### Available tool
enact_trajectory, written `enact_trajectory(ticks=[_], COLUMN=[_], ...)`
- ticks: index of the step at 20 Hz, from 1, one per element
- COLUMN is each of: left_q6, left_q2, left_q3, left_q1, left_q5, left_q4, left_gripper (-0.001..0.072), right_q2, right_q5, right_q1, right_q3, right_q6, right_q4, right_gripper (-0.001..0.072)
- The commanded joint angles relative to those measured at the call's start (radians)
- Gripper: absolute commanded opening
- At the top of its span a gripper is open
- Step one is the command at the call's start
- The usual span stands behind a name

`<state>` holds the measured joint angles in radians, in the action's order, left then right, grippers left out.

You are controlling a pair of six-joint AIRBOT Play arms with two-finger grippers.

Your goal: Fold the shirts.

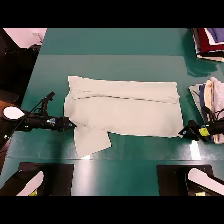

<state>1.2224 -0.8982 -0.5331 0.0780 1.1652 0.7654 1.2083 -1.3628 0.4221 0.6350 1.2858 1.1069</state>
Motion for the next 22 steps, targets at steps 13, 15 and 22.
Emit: enact_trajectory(ticks=[13, 15, 22], left_q6=[0.006, 0.0, -0.004], left_q2=[-0.178, -0.276, -0.568], left_q3=[-0.464, -0.533, -0.749], left_q1=[0.001, 0.0, 0.0], left_q5=[-0.034, -0.083, -0.231], left_q4=[0.128, 0.124, 0.11], left_gripper=[0.0027, 0.0028, 0.0028], right_q2=[-0.072, 0.024, 0.332], right_q5=[-0.003, 0.03, 0.134], right_q1=[-0.108, -0.167, -0.293], right_q3=[0.35, 0.436, 0.737], right_q6=[0.05, 0.053, 0.132], right_q4=[-0.04, -0.04, -0.042], right_gripper=[0.0012, 0.0012, 0.0013])
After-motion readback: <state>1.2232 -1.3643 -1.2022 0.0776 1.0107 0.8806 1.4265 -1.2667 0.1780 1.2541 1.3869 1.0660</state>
